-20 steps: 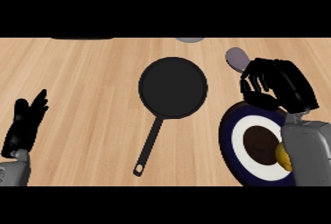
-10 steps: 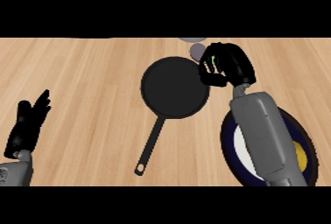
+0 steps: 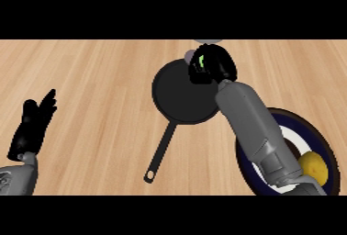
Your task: Pick the eggplant from the plate and place it in the pan
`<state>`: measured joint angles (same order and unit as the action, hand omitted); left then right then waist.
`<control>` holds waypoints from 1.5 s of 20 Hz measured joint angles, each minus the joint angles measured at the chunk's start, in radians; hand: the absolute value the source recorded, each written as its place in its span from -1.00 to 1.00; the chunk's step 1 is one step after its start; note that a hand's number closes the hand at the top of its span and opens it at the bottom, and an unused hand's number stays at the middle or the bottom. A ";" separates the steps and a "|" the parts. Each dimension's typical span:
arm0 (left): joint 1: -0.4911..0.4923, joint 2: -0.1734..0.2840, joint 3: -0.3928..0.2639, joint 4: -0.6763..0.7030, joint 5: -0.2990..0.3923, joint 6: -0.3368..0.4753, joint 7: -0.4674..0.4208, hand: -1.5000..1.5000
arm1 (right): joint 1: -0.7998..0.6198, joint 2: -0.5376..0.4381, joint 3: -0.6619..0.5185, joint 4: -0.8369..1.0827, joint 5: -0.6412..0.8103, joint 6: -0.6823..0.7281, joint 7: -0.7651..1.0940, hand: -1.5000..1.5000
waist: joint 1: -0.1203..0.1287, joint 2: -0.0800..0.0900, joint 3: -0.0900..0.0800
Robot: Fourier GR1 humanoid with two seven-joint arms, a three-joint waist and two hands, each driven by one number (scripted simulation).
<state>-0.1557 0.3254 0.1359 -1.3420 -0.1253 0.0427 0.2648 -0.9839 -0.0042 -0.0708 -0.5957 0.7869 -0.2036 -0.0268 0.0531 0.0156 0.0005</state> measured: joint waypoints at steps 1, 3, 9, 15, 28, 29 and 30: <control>-0.006 0.003 0.002 0.005 0.001 -0.004 -0.002 0.00 | -0.005 0.001 0.006 0.043 -0.012 -0.017 -0.022 1.00 | 0.003 0.001 0.000; -0.021 0.000 0.000 0.025 -0.002 -0.007 -0.017 0.00 | -0.033 0.002 0.011 0.118 -0.042 -0.046 -0.049 1.00 | 0.013 0.006 0.000; -0.066 -0.025 -0.028 0.038 -0.015 -0.007 -0.015 0.00 | -0.074 0.001 -0.002 0.252 -0.191 -0.069 -0.121 -1.00 | 0.051 0.008 -0.001; -0.084 -0.026 -0.039 0.035 -0.015 -0.021 -0.007 0.00 | -0.081 0.003 0.000 0.328 -0.286 -0.082 -0.214 -1.00 | 0.084 0.007 -0.003; -0.096 -0.026 -0.028 0.067 -0.020 -0.018 -0.014 0.00 | -0.116 0.005 -0.094 0.380 -0.524 -0.181 -0.406 -1.00 | 0.071 0.017 0.001; -0.086 -0.018 -0.020 0.061 -0.015 -0.022 -0.017 0.00 | -0.121 0.005 -0.106 0.382 -0.535 -0.185 -0.411 -1.00 | 0.065 0.015 0.001; -0.082 -0.013 -0.016 0.057 -0.013 -0.025 -0.013 0.00 | -0.126 0.005 -0.114 0.387 -0.547 -0.195 -0.414 -1.00 | 0.059 0.012 0.001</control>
<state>-0.2372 0.3121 0.1197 -1.2849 -0.1378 0.0180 0.2519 -1.1099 0.0005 -0.1847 -0.2086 0.2395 -0.3990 -0.4411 0.1118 0.0278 0.0013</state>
